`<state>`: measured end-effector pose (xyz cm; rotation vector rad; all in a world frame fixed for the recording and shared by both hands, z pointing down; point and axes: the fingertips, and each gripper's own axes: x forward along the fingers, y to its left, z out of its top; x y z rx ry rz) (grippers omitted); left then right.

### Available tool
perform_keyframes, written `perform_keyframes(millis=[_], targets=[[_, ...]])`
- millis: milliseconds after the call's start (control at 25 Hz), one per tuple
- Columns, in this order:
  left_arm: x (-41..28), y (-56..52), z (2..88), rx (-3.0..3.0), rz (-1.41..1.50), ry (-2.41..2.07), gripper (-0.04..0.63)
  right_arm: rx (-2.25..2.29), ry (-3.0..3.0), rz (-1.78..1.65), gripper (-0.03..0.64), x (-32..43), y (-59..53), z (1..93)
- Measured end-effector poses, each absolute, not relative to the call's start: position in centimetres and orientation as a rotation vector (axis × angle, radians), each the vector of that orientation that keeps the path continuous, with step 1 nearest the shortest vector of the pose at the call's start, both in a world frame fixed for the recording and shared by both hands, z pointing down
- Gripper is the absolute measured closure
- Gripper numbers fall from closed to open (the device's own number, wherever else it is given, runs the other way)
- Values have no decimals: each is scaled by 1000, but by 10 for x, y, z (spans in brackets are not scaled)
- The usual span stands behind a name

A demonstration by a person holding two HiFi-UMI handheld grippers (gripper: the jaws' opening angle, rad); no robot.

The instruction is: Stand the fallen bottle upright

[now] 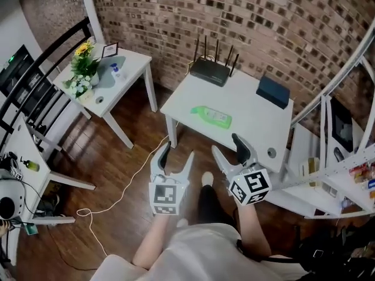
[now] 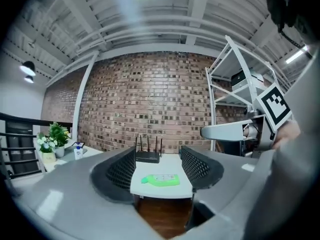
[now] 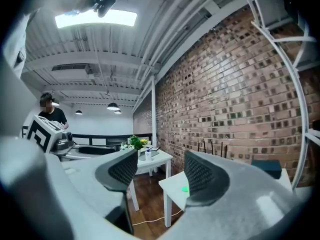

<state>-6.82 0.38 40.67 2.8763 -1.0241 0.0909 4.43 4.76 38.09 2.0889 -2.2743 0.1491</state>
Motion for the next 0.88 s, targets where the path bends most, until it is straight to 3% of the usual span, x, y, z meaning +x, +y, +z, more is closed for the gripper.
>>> perform_keyframes(millis=[320,560,760,880], targets=[[27,-134,413,2849,70,-1194,295,1779,-2348,35,339,130,-89,397],[79,-206,434,2791,169,-1214,296,1587,-2400,265,360,193,-177,433],[86,-243,457,2701,203,-1263,310,1225,-2344,518,368,182,-228,504],[84,-267,474,2700,185,-1293,310,1001,-2310,471,368,155,-244,551]])
